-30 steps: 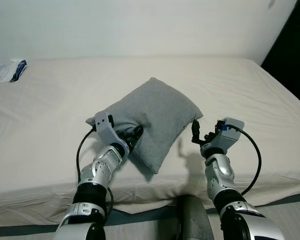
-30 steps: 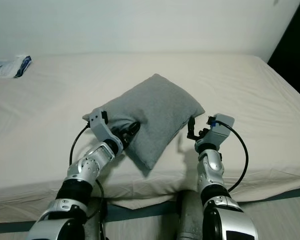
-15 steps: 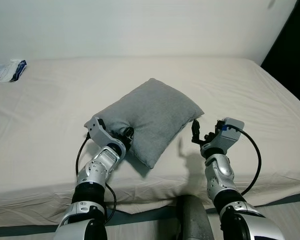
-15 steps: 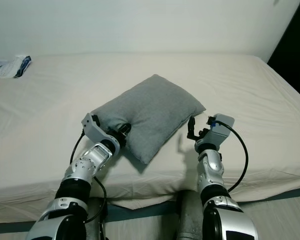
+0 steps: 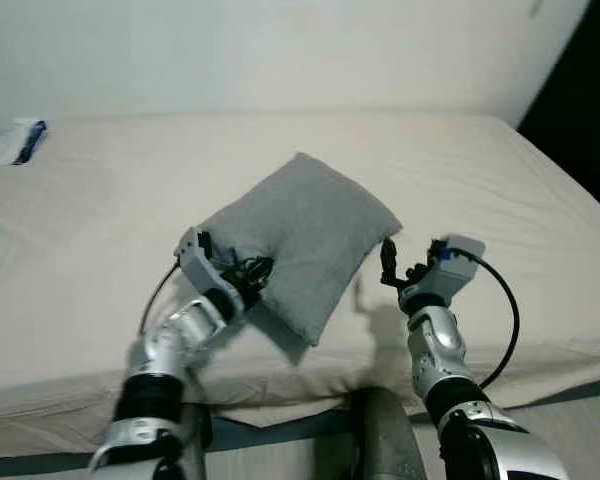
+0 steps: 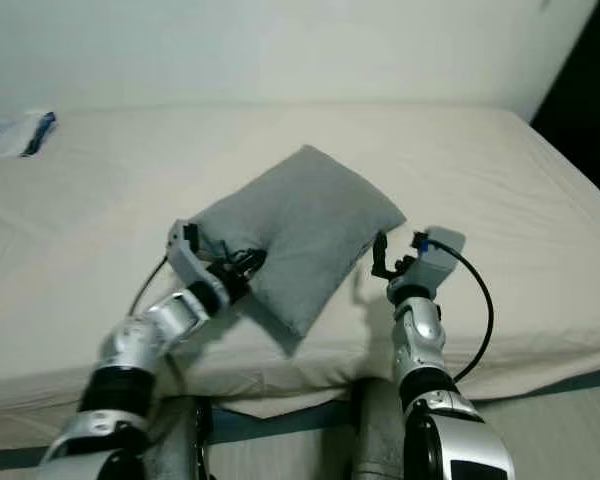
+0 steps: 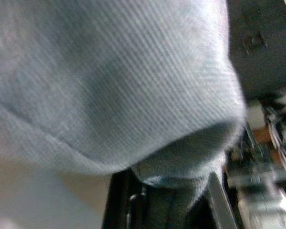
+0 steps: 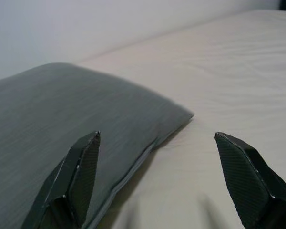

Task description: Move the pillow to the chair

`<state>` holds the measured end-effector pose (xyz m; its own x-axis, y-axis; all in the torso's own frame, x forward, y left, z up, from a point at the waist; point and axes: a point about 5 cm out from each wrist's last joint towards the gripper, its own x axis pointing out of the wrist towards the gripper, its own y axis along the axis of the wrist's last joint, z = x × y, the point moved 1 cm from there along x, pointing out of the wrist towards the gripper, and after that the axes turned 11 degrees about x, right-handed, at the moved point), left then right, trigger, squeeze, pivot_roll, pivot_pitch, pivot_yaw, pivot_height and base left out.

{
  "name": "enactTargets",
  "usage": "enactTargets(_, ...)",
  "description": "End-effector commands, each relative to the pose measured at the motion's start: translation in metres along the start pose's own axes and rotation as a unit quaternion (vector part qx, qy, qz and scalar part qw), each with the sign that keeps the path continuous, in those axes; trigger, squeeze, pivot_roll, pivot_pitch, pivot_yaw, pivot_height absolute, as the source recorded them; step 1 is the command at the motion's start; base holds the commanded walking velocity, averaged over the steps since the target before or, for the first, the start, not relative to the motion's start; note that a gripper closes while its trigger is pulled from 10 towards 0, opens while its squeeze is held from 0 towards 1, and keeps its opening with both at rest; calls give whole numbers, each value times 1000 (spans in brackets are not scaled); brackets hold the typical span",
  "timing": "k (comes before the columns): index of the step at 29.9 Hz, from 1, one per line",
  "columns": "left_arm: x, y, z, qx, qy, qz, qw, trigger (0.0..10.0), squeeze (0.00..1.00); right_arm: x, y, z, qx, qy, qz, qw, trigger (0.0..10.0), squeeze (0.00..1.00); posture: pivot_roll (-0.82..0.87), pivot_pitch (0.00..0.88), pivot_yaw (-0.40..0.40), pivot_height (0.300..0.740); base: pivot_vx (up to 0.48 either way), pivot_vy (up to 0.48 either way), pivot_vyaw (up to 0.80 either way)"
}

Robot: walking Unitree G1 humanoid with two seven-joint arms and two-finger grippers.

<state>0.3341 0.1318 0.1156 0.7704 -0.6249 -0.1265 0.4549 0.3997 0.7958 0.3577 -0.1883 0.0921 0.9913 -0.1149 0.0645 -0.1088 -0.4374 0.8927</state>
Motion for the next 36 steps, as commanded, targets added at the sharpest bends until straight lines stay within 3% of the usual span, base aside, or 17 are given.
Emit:
enactTargets(1,-15,6,0,26,-43,-18,999,0,0,-3,-3,4,-3,-6,-6,1000,10000,0,106,88,-56,560,0,0,0)
enactTargets(6,-60,30,-30,87,-17,-43,995,0,0,-3,-3,4,-2,-7,-5,1000,10000,0,115,82,-57,560,0,0,0)
enactTargets(9,-74,39,-41,108,2,-50,993,0,0,-3,-3,5,-2,-7,-5,1000,10000,0,119,80,-60,560,0,0,0)
enactTargets(11,-96,55,-56,150,31,-72,986,0,0,-3,-4,4,-2,-5,-7,1000,10000,0,121,75,-65,560,0,0,0)
enactTargets(16,-112,63,-65,189,44,-108,975,0,0,-2,-4,2,-1,-3,-9,1000,10000,0,122,72,-66,560,0,0,0)
enactTargets(17,-123,64,-74,237,66,-160,956,0,0,-2,-4,2,-1,1,-13,1000,10000,0,118,69,-67,560,0,0,0)
enactTargets(19,-123,64,-74,237,66,-160,956,0,0,-2,-4,2,-1,1,-13,1000,10000,0,118,69,-67,560,0,0,0)
enactTargets(20,-135,64,-84,284,88,-214,930,0,0,-1,-5,2,0,3,-21,1000,10000,0,119,66,-67,560,0,0,0)
enactTargets(22,-135,64,-84,284,88,-214,930,0,0,-1,-5,2,0,3,-21,1000,10000,0,119,66,-67,560,0,0,0)
enactTargets(23,-143,64,-92,316,106,-252,909,0,0,-1,-6,3,-1,4,-30,1000,10000,0,120,65,-69,560,0,0,0)
enactTargets(24,-145,62,-96,342,116,-278,890,0,0,0,-8,4,-3,6,-42,999,10000,0,122,64,-71,560,0,0,0)
enactTargets(26,-145,62,-96,342,116,-278,890,0,0,0,-8,4,-3,6,-42,999,10000,0,122,64,-71,560,0,0,0)
enactTargets(27,-143,58,-100,367,122,-296,873,0,0,0,-9,4,-5,9,-52,999,10000,0,123,64,-73,560,0,0,0)
enactTargets(28,-143,58,-100,367,122,-296,873,0,0,0,-9,4,-5,9,-52,999,10000,0,123,64,-73,560,0,0,0)
enactTargets(30,-124,36,-103,422,125,-321,838,0,0,2,-16,-4,-10,31,-89,995,10000,0,119,68,-72,560,0,0,0)
enactTargets(34,-119,31,-104,436,129,-324,830,0,0,3,-17,-6,-15,35,-97,995,10000,0,118,73,-71,560,0,0,0)
enactTargets(36,-103,20,-102,463,140,-312,818,0,0,5,-19,-7,-13,35,-110,993,10000,0,121,81,-74,560,0,0,0)
